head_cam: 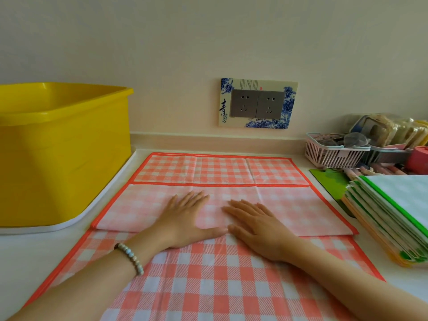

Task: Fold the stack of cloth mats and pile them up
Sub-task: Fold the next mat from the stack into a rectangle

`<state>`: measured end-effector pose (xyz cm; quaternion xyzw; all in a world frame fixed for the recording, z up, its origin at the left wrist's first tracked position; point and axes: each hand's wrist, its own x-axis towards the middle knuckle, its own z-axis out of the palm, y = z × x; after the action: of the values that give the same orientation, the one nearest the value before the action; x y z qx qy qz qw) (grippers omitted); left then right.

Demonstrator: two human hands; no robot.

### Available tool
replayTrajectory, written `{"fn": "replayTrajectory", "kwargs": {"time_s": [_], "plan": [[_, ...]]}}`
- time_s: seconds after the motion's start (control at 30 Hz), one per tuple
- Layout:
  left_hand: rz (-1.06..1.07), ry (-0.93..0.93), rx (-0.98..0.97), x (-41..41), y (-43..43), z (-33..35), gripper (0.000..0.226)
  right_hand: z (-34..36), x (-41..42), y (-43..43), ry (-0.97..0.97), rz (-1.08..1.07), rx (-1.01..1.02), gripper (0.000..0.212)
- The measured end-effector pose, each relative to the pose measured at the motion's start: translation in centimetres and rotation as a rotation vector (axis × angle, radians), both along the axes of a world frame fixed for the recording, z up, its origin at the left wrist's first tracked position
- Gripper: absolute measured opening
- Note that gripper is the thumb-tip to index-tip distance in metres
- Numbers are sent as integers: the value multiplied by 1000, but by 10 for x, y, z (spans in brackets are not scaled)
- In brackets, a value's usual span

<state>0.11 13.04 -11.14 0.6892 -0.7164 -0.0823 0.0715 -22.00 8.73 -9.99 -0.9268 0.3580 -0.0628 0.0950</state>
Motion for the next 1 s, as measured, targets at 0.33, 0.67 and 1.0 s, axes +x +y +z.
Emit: {"fn": "replayTrajectory", "kwargs": {"time_s": [0.33,0.67,1.0], "plan": [[-57,-23,53,17,14,9,88,2,-1,2,68,-41,30,55],[60,9,73,86,52,13,78,4,-1,2,68,-32,50,64],[54,158,134,88,53,25,82,3,-1,-1,61,-29,69,68]]}}
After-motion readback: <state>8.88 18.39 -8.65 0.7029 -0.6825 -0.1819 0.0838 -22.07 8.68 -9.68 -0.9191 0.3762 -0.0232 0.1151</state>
